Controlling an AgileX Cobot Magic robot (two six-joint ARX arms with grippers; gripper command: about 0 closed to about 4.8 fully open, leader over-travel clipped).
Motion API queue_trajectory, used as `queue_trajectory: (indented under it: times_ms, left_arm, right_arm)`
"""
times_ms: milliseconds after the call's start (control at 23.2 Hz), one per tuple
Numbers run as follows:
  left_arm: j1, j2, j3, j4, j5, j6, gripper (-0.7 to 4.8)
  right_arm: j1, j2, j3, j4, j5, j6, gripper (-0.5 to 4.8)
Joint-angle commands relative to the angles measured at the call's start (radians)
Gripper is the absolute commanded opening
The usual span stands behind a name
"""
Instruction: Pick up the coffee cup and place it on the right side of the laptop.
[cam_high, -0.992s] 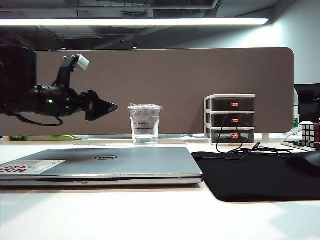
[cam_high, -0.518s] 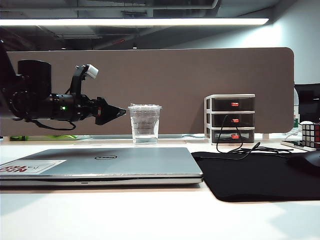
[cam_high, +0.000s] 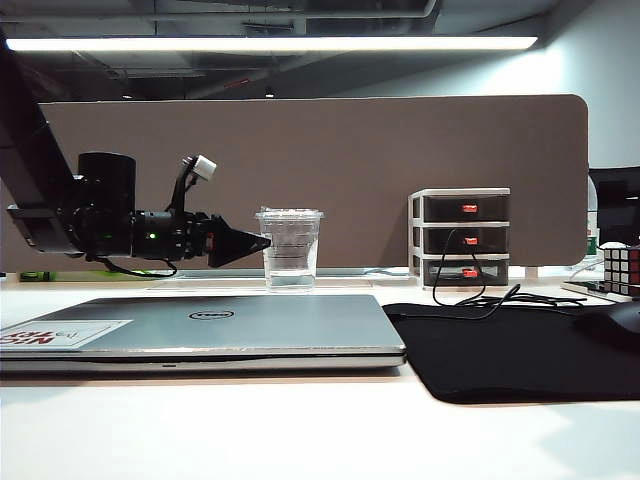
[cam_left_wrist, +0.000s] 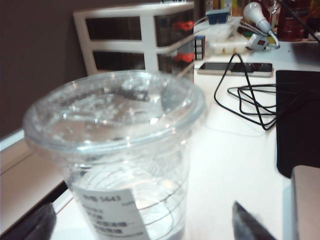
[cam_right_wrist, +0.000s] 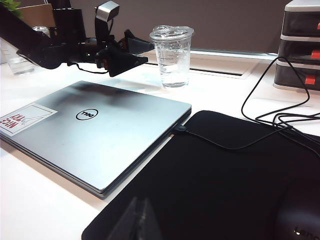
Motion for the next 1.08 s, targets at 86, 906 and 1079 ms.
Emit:
queue_trajectory:
  times_ms: [86,906,1079]
  left_arm:
    - [0.002,0.018,0.05,-0.037,0.015,-0.002,4.79]
    - [-0.028,0.138,0.232,-0.185,0.045,0.033,4.79]
    - [-0.052,0.143,0.238,-0.185,-0.011,0.057,4.79]
  right_arm:
    - [0.001,-0.002,-0.005,0.01,-0.002,-0.006,-0.01]
    - [0.001,-0.002,-0.005,0.01,-0.002,-0.009,-0.01]
    - [0.001,-0.002,-0.005,0.01,-0.002,-0.009,-0.01]
